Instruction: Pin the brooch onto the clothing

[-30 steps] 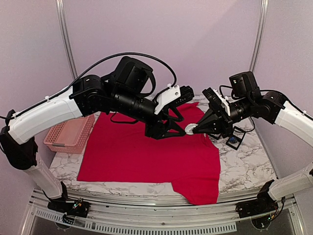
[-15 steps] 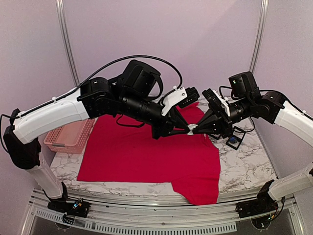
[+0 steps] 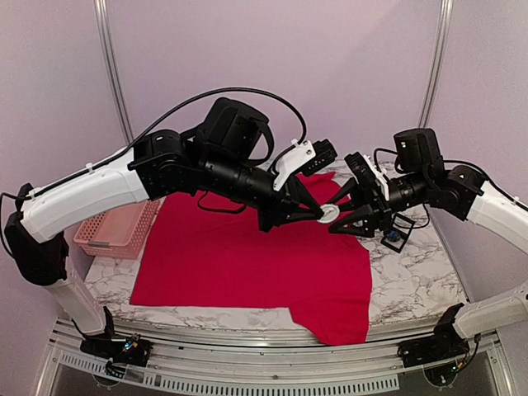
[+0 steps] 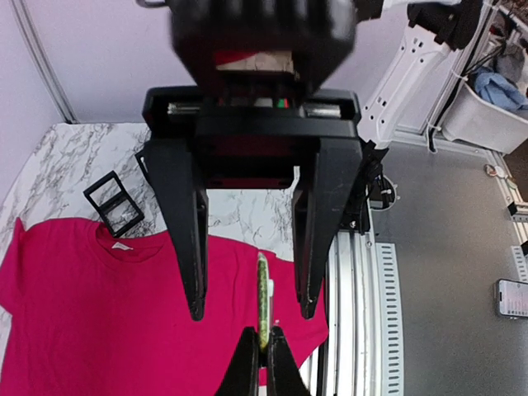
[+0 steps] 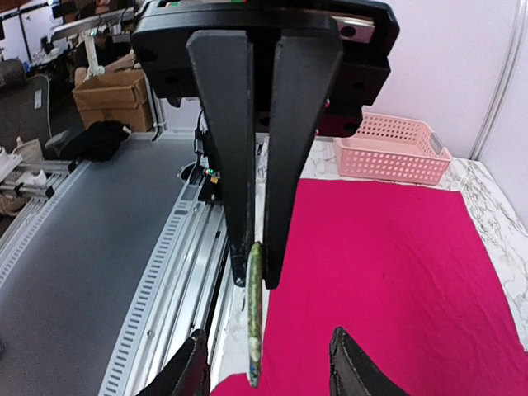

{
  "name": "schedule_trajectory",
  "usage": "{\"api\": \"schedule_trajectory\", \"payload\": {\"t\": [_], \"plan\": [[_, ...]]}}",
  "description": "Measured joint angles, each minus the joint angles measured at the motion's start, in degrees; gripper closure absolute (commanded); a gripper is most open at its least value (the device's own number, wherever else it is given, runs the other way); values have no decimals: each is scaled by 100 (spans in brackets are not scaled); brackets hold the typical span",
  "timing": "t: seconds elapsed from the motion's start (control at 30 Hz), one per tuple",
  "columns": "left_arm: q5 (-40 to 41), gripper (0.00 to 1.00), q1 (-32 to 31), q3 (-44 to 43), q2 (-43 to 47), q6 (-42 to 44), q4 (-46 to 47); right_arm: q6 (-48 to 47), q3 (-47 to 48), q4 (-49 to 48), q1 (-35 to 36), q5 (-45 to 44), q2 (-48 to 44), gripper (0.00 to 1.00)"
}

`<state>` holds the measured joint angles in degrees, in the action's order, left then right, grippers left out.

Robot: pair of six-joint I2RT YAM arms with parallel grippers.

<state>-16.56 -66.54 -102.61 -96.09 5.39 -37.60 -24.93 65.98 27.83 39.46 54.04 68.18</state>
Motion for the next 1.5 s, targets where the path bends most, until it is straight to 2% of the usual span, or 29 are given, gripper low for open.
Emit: {"api": "schedule_trajectory", "payload": {"t": [0.17,0.4,0.5,0.73,0.9,0.93,0.97,1.0,1.1,1.23,1.27,1.33,1.5], "plan": [[-188,100,0,2,162,-109,223,951,-1266,-1685,2,-46,-896,64],[-251,100,0,39,289,-190,437,2293,-1864,-3504,2,-258,-1423,67],[-254,100,0,42,289,-212,452,2653,-1864,-3908,2,-267,-1360,70],[-229,100,0,39,289,-225,479,3156,-1853,-4409,4,-186,-1049,99],[-208,100,7,39,289,-223,466,3285,-1814,-4476,9,48,-946,100],[-210,97,7,39,289,-221,466,3285,-1794,-4450,11,76,-940,100],[-210,86,7,39,289,-219,463,3283,-1788,-4439,9,79,-940,100],[-205,79,7,39,289,-205,457,3235,-1757,-4350,9,79,-940,100],[-116,75,7,39,289,-125,415,2942,-1523,-3790,17,2,-931,100],[24,46,4,37,289,138,358,2573,-1283,-3377,20,-144,-949,100],[55,42,4,33,289,157,321,2555,-1309,-3423,20,-170,-975,100],[76,37,7,33,289,330,273,2649,-1464,-3696,22,-256,-1060,100],[83,37,4,-7,289,673,173,3379,-2087,-4983,24,-337,-1263,100]]}}
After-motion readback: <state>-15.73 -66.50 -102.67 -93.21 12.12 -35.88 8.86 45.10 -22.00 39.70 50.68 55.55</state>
